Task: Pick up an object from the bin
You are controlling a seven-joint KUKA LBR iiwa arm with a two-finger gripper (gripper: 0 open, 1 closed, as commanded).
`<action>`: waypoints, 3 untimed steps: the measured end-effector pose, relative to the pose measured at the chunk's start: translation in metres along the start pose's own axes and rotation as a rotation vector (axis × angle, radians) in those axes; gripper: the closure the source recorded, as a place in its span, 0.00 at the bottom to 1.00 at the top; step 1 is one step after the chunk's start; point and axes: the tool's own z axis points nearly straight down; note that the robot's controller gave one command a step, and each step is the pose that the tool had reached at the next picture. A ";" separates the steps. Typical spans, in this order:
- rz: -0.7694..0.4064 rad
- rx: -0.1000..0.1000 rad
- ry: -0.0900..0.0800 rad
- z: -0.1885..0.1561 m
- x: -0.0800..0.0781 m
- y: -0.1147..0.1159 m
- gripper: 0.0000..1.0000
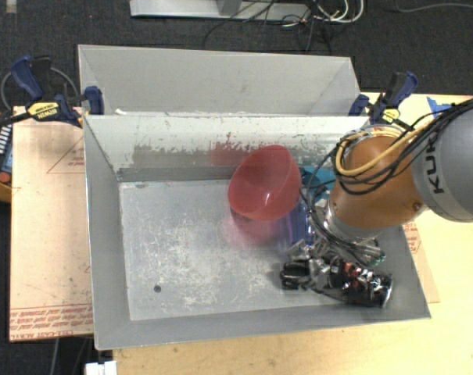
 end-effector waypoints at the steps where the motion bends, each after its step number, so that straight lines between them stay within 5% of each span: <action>1: 0.000 -0.004 0.003 -0.006 0.001 0.001 1.00; 3: 0.001 0.001 -0.002 -0.038 -0.001 0.001 1.00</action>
Offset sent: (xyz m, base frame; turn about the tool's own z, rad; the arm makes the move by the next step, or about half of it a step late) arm 0.0001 0.0001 0.0399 0.0000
